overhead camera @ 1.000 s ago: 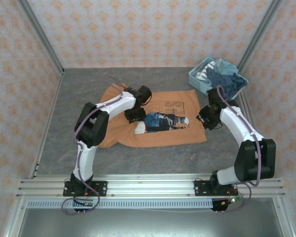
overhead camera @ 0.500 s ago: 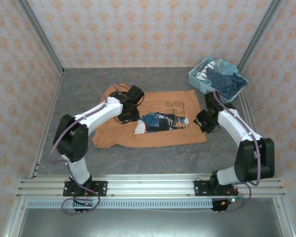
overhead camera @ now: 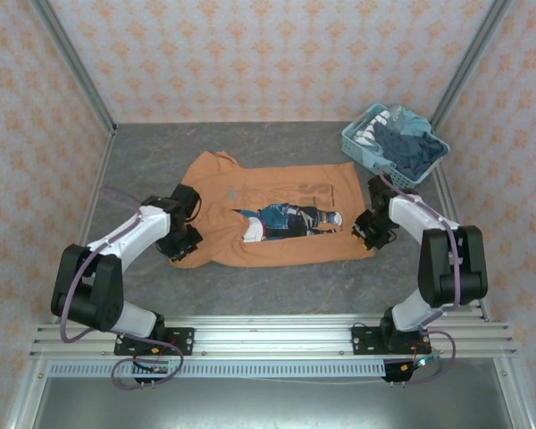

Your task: Fold and stack the t-shirts

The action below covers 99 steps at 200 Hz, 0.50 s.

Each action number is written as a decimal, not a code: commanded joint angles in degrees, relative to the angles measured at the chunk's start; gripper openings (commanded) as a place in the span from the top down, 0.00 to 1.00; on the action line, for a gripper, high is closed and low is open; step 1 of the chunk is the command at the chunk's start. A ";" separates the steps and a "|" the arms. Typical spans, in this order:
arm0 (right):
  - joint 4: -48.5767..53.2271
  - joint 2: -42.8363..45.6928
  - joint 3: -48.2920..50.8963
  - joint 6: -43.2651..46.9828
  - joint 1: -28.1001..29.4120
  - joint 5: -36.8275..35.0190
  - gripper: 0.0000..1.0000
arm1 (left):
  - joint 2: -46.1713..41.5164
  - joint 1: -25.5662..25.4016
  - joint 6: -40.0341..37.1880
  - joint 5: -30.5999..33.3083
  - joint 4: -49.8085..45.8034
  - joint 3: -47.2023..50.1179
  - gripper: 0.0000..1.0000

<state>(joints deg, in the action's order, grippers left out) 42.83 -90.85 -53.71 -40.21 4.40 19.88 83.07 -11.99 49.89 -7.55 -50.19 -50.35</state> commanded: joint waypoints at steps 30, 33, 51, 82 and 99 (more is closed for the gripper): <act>6.91 -4.87 -2.18 4.16 -1.50 -8.49 0.77 | 6.07 3.72 -0.47 8.28 -1.83 2.51 0.93; 7.19 -4.87 -2.18 4.17 -1.50 -8.62 0.77 | 6.21 3.73 -0.62 9.08 -2.43 2.41 0.93; 7.85 -3.98 -0.89 4.05 -1.51 -7.67 0.77 | 5.13 3.90 -0.50 11.85 -4.19 3.41 0.94; 7.77 -0.20 1.93 3.03 -0.93 -4.88 0.75 | 0.32 4.08 1.34 11.30 -5.86 5.47 0.93; 9.09 2.33 1.01 3.10 -0.65 -4.40 0.73 | -3.04 4.00 2.33 10.33 -7.64 4.21 0.87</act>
<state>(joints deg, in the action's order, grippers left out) 47.66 -92.55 -52.75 -37.39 3.33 16.32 84.71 -8.47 49.89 -0.36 -52.38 -45.52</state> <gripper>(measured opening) 0.257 0.096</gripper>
